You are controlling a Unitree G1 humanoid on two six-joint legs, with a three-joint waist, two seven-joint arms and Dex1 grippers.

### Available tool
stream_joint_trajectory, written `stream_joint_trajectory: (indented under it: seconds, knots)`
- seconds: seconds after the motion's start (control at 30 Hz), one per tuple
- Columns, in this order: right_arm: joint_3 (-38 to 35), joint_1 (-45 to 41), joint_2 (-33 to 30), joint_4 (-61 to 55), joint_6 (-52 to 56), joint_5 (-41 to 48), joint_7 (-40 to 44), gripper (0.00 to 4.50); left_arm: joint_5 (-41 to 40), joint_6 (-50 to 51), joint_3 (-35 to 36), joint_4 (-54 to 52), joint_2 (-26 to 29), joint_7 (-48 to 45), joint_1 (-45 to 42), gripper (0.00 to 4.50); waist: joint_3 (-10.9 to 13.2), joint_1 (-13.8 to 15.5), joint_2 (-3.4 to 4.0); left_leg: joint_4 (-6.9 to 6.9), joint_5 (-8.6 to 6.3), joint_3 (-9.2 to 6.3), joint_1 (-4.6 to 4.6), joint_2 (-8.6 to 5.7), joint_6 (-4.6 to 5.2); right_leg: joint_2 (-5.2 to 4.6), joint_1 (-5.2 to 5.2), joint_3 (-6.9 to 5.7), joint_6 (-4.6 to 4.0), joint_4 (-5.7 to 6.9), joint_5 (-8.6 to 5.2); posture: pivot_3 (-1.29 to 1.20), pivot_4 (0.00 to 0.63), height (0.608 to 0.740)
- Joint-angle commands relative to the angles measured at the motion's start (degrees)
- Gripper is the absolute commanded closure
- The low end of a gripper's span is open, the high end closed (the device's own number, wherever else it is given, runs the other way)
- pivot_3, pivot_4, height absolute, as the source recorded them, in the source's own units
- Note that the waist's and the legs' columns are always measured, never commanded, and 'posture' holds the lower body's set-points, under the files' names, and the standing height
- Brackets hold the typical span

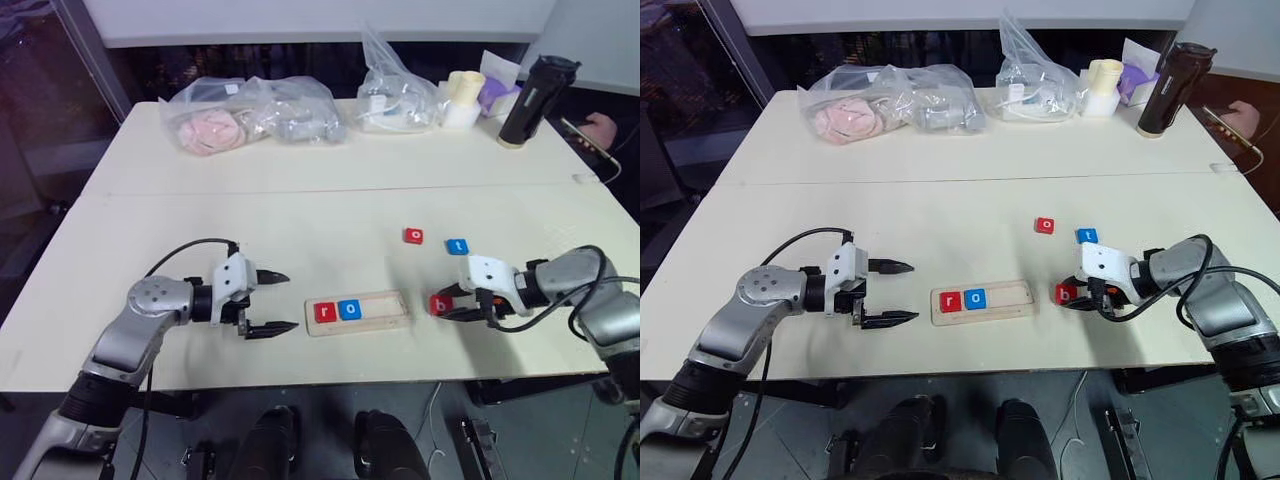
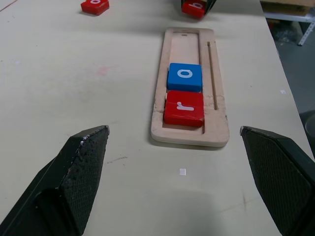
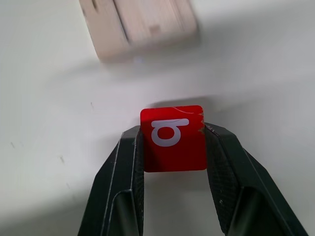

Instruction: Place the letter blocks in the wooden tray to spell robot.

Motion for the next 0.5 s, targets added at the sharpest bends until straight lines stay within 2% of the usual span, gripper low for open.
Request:
stream_joint_trajectory:
  seconds: [0.03,0.23,0.5]
  knots:
    - [0.4,-1.9,1.4,-9.2,4.3,2.6,-0.1,3.37,-0.8,-0.4,0.7,-1.5,0.3,-0.6,0.0,0.0,0.0,0.0,0.0,-0.01,0.0,-0.01,0.0,0.0,0.0,0.0,0.0,0.0,0.0,0.0,0.0,0.0,0.15,0.738]
    - [4.0,-3.1,5.0,-12.4,7.5,1.6,-1.9,3.37,-0.8,-0.4,0.4,-2.2,0.0,-0.6,0.2,0.0,0.0,0.1,-0.01,0.08,-0.08,-0.02,-0.04,-0.01,-0.13,-0.04,0.06,-0.01,0.0,-0.07,0.0,0.0,0.15,0.738]
    - [8.6,-6.5,9.7,-9.3,6.2,-1.7,-4.4,3.37,-1.1,-0.1,0.6,-3.7,0.1,-0.1,1.2,0.0,0.0,0.0,-0.01,0.0,-0.02,-0.02,-0.04,-0.01,-0.03,0.0,-0.02,-0.01,0.0,-0.04,0.0,0.0,0.15,0.738]
